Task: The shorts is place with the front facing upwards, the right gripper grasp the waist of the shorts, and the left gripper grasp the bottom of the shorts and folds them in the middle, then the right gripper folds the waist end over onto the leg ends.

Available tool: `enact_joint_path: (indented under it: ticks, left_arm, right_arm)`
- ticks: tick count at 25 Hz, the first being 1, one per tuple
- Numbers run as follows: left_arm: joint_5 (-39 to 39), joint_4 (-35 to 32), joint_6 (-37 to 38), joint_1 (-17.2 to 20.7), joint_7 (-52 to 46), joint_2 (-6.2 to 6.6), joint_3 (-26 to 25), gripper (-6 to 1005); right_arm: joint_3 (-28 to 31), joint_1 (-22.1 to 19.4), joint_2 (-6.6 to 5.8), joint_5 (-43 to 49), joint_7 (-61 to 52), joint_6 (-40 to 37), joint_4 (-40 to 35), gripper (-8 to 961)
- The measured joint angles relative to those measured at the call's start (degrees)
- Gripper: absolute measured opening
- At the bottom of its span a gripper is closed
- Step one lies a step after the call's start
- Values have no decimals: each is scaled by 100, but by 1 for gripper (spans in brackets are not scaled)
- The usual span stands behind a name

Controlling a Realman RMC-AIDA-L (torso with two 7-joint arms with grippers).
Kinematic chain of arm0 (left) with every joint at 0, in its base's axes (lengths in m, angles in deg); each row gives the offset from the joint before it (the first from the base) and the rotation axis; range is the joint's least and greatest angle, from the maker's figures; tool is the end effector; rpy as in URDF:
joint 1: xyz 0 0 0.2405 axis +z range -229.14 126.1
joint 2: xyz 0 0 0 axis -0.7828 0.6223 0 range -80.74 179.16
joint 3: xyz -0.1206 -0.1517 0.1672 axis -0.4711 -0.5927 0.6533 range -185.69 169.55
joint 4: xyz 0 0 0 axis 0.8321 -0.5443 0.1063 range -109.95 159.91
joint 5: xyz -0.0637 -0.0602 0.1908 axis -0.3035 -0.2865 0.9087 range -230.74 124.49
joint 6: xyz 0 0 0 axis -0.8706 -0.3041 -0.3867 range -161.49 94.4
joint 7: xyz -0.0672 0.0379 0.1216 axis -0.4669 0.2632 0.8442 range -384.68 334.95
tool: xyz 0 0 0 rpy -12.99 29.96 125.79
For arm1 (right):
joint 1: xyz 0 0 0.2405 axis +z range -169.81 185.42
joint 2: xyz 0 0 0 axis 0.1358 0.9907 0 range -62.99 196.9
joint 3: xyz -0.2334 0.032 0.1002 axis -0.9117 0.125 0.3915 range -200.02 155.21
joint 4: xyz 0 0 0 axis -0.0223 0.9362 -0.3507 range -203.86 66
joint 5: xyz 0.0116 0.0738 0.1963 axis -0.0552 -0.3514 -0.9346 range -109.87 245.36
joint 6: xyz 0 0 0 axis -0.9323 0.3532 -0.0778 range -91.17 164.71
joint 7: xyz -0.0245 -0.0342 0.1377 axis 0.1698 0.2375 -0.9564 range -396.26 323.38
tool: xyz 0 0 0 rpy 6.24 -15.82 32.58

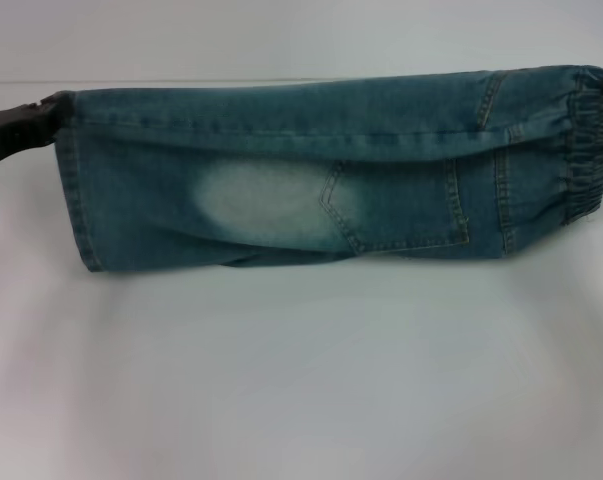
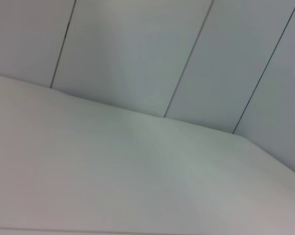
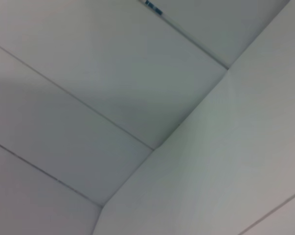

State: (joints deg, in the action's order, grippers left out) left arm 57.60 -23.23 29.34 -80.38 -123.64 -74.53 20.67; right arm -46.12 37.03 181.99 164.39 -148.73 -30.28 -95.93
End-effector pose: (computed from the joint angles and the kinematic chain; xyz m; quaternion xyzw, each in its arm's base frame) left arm -0.3001 0.3816 0.0574 -0.7739 -0.4121 -0.2886 0.3848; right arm 0.3322 0.3734 0.0697 -0.6167 0.5797 0.4485 0.2872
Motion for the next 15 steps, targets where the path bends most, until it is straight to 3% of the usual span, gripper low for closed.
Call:
enact_joint_path:
  ticks: [4, 12, 15]
  left_arm:
    - [29, 313, -289, -180, 221, 11, 80, 52]
    - [1, 480, -1079, -269, 575, -18, 811, 60]
    - [-2, 484, -1244, -282, 589, -24, 980, 84]
  right_arm:
    - [1, 77, 73, -164, 242, 427, 37, 46]
    - [-51, 302, 131, -247, 811, 1104, 188, 46]
    - [-61, 331, 213, -260, 1173, 1142, 190, 76]
